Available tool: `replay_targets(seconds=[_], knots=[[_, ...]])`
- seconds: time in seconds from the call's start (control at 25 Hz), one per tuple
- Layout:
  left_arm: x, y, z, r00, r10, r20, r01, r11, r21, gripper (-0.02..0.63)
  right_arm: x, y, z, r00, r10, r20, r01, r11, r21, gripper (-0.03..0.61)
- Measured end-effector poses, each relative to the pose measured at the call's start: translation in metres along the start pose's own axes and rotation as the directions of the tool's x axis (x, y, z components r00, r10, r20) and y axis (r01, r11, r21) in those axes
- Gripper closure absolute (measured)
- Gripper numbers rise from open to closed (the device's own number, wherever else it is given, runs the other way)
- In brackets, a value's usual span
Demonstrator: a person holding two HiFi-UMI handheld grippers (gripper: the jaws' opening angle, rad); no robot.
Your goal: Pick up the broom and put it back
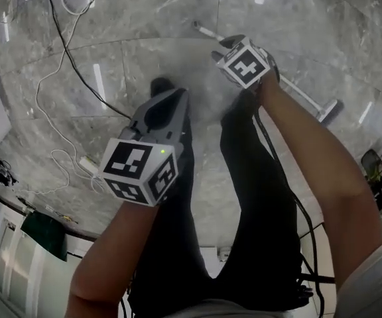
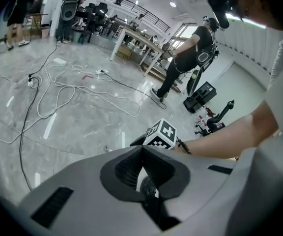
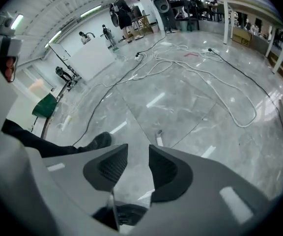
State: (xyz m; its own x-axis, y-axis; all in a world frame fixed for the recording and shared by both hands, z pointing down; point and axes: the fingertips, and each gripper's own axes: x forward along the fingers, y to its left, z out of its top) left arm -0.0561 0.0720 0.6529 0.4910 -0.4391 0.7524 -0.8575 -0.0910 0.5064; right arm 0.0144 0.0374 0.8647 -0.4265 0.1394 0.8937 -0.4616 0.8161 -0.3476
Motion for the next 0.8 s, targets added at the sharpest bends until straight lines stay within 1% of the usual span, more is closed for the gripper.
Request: replay_targets(seconds=[0.12,0.24,0.36,0.6,0.72,0.76,0.8], knots=[[0.028,0.021,-0.028,1.0,-0.01,-0.017,0.01,1.0,-0.02,0.606,0.055,-0.014,-0.024,0.999,-0.019,-0.036,0.019,1.0,-0.019,0.445],[0.058,0.043,-0.043,1.0,-0.019,-0.016,0.019,1.0,-0.014,0.606,0.105,-0.032,-0.041,0.996,-0.04,-0.076,0.036,0.998,-0.052,0.445],[0.09,0.068,-0.061,0.999,-0.023,-0.032,0.022,1.0,-0.007,0.606,0.147,-0.055,-0.052,0.993,-0.069,-0.092,0.063,0.996,-0.061,0.445],[0.125,0.106,-0.091,0.998,-0.031,-0.051,0.03,0.999,-0.024,0.606,0.21,-0.081,-0.066,0.986,-0.117,-0.123,0.101,0.987,-0.128,0.44],[0.128,0.128,-0.097,1.0,-0.004,-0.031,0.002,0.998,-0.057,0.606,0.23,-0.096,-0.075,0.974,-0.171,-0.151,0.147,0.977,-0.157,0.431],[0.128,0.134,-0.1,1.0,0.005,-0.028,-0.007,0.998,-0.07,0.606,0.232,-0.099,-0.076,0.971,-0.187,-0.146,0.162,0.972,-0.17,0.457],[0.128,0.138,-0.102,1.0,0.007,-0.029,-0.01,0.997,-0.076,0.606,0.233,-0.1,-0.076,0.97,-0.202,-0.137,0.174,0.966,-0.19,0.459]])
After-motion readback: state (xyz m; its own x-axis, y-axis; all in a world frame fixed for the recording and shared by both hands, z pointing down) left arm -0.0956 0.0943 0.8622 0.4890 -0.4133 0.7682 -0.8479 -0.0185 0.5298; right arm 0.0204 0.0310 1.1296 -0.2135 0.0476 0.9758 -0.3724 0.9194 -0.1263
